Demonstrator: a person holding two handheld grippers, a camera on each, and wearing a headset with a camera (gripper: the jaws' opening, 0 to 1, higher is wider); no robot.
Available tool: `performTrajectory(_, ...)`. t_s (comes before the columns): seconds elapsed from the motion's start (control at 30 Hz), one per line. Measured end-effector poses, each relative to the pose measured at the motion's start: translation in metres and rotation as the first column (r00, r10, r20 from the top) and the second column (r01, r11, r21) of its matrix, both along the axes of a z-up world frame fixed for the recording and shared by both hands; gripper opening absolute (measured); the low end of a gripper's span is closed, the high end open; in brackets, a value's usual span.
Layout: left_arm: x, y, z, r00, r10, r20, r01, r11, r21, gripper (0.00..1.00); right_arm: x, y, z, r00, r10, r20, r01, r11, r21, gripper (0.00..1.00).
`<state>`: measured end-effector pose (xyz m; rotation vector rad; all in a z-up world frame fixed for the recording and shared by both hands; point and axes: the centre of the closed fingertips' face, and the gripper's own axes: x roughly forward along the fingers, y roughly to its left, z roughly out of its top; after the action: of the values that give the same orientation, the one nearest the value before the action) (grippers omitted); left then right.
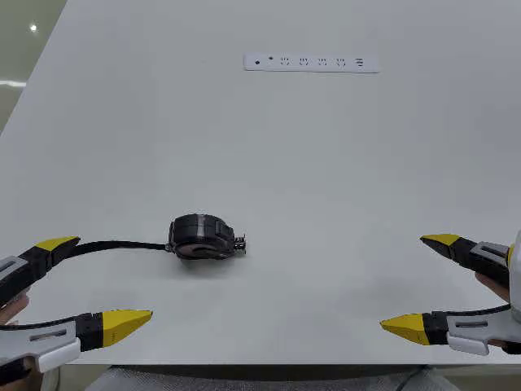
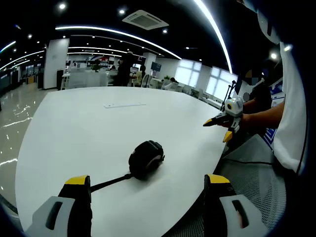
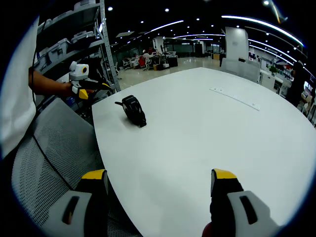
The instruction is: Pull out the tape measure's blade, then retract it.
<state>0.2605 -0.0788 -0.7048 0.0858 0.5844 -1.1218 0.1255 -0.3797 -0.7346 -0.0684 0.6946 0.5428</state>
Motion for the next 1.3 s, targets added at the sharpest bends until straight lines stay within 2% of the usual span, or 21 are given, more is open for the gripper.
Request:
performTrajectory(0.4,0.002,0.0,-0.002,1.0,-0.004,-0.002,0.005,1.0,0.005,0.92,-0.001,-0.004,-0.002,1.0,0.0,-0.005,0.0,1.0,-0.001,0.87)
performTrajectory(1.3,-0.002,0.005,-0.007,1.0,-0.028,-0.013,0.028,0.999,0.031,0.92,-0.003,0.006,-0.004,0.999,0.031,-0.023,-0.031,0.999,-0.013,0.87)
